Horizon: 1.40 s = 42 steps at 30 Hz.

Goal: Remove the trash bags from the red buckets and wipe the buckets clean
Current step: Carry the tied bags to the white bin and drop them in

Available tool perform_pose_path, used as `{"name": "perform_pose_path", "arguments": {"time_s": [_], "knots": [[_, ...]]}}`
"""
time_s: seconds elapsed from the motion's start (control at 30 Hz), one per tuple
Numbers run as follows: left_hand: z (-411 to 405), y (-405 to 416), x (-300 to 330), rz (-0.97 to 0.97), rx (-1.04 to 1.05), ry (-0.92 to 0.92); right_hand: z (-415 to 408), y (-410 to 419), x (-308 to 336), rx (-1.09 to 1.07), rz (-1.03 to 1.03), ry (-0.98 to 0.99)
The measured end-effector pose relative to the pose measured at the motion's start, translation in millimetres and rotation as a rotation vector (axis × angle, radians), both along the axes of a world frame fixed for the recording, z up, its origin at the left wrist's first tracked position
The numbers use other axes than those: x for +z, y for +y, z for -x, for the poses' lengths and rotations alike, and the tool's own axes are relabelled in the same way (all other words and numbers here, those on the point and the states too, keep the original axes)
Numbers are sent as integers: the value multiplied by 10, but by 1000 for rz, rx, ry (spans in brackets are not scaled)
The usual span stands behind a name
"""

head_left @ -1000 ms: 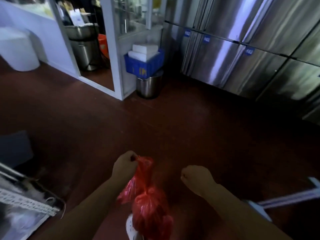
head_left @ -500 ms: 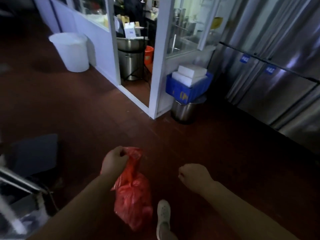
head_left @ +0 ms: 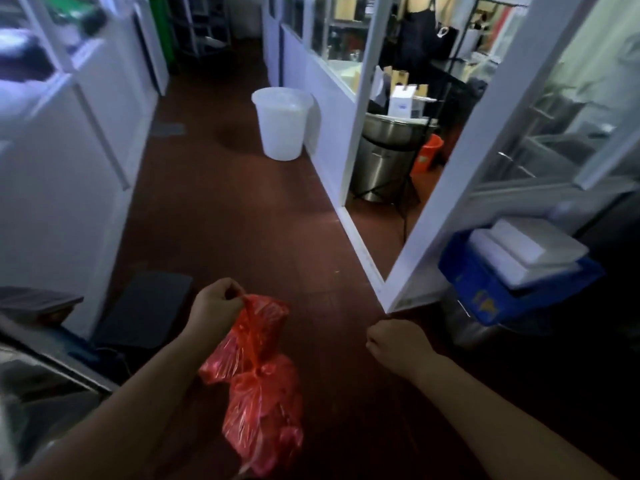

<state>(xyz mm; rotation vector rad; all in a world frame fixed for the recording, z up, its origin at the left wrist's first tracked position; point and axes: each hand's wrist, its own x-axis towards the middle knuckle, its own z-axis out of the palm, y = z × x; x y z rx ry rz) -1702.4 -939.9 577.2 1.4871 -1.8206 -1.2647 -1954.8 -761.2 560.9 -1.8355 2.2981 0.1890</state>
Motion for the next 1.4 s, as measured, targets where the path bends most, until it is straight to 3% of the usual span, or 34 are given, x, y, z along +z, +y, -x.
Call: {"name": "perform_pose_path", "arguments": {"time_s": [0.67, 0.9, 1.13, 1.4], "knots": [[2165, -4614, -122, -78, 95, -6, 2149, -4849, -161, 41, -46, 39], [3143, -6382, -188, -68, 264, 16, 3401, -6642, -438, 109, -32, -9], [3880, -7981, 87, -51, 388, 58, 4403, -8590, -219, 217, -24, -20], [4658, -9865, -28, -29, 298, 63, 4929, -10672, -285, 246, -47, -20]]}}
